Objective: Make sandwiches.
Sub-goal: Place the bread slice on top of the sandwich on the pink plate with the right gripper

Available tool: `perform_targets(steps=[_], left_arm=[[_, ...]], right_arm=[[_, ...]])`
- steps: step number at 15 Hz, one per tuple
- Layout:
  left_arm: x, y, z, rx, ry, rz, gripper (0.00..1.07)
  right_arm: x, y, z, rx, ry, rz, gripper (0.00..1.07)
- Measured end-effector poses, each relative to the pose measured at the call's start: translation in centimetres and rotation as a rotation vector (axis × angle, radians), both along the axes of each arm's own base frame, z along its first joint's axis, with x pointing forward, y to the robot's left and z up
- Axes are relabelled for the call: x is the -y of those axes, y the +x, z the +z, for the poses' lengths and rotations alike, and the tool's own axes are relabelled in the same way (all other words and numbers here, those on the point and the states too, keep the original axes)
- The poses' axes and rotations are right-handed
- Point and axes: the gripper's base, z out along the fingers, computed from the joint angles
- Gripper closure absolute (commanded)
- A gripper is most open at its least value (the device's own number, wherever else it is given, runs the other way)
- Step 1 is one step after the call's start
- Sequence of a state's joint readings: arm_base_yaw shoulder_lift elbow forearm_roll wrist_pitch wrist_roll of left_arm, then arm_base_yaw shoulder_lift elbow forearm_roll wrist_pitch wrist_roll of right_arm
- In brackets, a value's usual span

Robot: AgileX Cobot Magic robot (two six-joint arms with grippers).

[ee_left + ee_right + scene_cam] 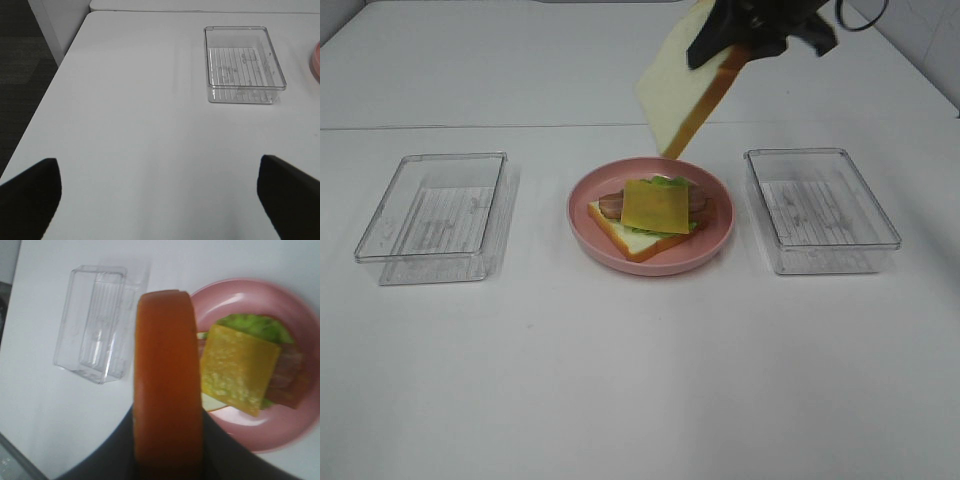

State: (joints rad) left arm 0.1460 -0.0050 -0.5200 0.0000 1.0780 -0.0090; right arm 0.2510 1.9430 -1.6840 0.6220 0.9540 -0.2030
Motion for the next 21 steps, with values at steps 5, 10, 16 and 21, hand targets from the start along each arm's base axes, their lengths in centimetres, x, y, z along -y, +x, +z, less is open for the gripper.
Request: perform_targets(steps=[5,10,16,21], left_arm=[[0.0,0.0,0.0,0.0,0.0,0.0,0.06],[0.0,0.0,0.0,0.0,0.0,0.0,0.06],[0.0,0.0,0.0,0.0,0.0,0.0,0.07],[0.0,0.0,0.0,0.0,0.0,0.0,0.07]], right_arm=[[-3.1,0.4,-8.5,-0.118,0.116,0.09,1.07],[-2.8,1.8,-11.5,-0.062,0.048,0.043,1.07],[-2.5,1.9,-11.9,-0.043,-0.004,0.062,0.32],[-1.8,1.9,-10.3,0.023,-0.11,0.128,0.09]])
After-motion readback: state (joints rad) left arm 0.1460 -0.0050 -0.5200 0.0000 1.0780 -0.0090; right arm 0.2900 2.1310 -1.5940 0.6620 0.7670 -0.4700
